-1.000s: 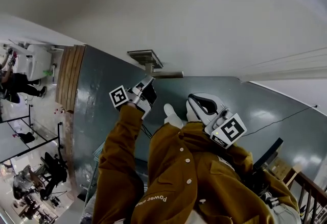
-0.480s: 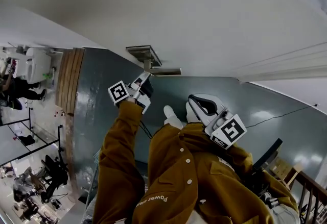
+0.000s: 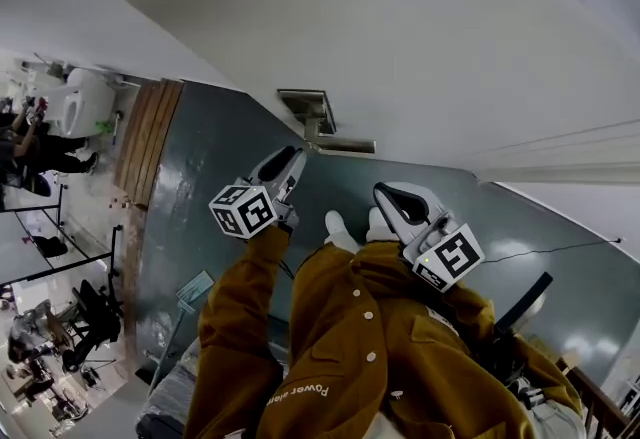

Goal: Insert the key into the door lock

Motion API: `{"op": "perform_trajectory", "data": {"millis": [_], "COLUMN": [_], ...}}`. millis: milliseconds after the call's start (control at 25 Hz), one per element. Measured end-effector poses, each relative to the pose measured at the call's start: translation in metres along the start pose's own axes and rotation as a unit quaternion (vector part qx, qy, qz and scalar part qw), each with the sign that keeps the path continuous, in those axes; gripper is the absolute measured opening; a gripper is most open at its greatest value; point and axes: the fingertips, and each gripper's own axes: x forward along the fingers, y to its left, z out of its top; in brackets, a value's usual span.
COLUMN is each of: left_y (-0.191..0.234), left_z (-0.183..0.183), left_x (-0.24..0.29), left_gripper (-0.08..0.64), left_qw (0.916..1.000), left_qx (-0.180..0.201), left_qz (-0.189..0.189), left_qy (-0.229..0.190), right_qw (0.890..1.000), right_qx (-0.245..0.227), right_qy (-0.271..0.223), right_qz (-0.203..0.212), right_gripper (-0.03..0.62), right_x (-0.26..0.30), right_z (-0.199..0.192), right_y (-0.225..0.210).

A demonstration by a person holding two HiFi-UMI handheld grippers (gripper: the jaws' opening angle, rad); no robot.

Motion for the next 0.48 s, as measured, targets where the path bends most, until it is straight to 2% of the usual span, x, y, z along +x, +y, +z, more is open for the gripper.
{"op": "perform_trajectory", "data": {"millis": [160,320,480], "left_y": [-0.022,-0.051,-0.092], "left_z": [0.015,0.028,0.022], "left_x": [-0.026,-0.058,-0.078], "left_gripper": [0.002,0.0,0.0], "left_qw": [0.9972,0.988,0.9775], "left_qx": [0.051,0.091,0.155], "left_qz": [0.035,0.071,0.086], "left_qy": [-0.043,-0.103,-0.115], "right_qw": [1.0,0.999,0.998], "right_qx": [-0.005,-0.011,-0.031], "right_qy": [0.002,0.009,0.034], "right_qz": [0.015,0.033,0.03], "right_gripper": [0.008,0.008,0.006], "right_x": [0.012,0.021,0.028], "right_z": [0.002,0.002,-0.005], "right_y": [0.002,0.005,0.006]}}
